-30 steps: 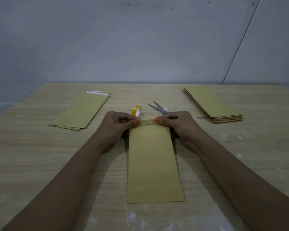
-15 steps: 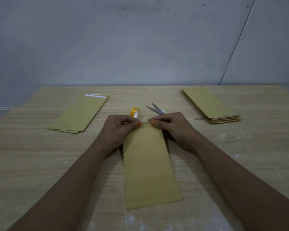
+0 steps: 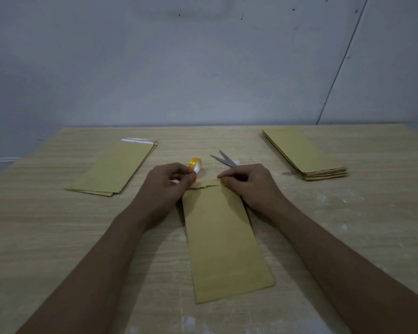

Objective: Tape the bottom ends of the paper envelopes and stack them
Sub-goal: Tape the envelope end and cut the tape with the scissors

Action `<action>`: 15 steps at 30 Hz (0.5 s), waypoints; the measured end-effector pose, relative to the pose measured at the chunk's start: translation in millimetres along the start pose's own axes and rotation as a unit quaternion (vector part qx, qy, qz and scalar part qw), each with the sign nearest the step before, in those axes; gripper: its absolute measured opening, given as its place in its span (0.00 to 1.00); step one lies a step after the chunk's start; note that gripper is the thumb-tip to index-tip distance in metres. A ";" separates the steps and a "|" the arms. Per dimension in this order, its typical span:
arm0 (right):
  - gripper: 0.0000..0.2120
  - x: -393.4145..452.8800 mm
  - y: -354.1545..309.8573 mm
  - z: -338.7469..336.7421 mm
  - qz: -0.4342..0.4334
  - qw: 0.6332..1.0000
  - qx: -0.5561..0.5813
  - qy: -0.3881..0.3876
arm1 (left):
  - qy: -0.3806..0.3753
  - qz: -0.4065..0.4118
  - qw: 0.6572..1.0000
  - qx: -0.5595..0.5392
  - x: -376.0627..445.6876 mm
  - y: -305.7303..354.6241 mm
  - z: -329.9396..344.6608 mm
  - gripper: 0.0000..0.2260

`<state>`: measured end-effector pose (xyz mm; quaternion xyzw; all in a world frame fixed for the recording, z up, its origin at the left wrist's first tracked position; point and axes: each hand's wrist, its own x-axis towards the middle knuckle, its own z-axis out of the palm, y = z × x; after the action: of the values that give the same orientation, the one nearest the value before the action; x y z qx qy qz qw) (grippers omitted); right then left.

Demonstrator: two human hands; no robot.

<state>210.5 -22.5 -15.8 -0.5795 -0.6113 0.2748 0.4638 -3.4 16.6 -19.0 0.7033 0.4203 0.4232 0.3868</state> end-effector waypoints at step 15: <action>0.11 2.7 1.8 14.8 -0.167 0.964 -0.203 0.045 | 0.139 0.043 0.987 0.067 30.3 -5.1 19.1 0.04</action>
<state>198.5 -16.6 -22.9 -0.5628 -0.7209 0.0368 0.4027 21.6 42.6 -22.0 0.6794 0.4670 0.5040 0.2577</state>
